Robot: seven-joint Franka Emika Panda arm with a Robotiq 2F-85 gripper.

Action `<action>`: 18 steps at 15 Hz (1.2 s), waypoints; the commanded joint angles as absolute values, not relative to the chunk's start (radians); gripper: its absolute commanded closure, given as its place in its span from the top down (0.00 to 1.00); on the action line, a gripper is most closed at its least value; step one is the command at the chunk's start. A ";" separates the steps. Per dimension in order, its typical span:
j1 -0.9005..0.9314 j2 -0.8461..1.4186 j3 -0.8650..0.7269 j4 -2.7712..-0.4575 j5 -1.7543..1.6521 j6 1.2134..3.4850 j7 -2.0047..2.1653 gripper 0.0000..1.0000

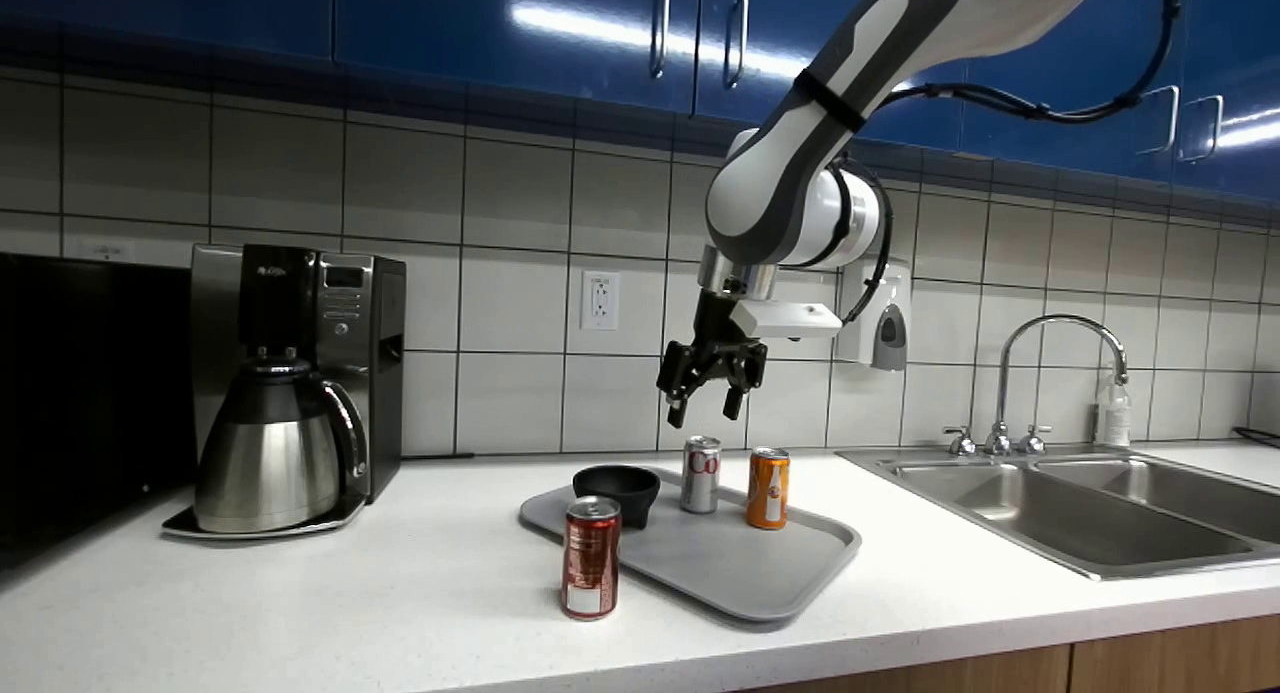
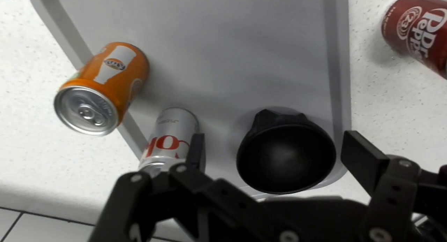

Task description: Remove the contents on the tray

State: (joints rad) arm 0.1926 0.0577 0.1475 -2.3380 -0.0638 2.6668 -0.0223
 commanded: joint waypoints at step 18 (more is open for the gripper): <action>0.183 0.211 0.085 -2.154 -0.200 2.629 0.125 1.00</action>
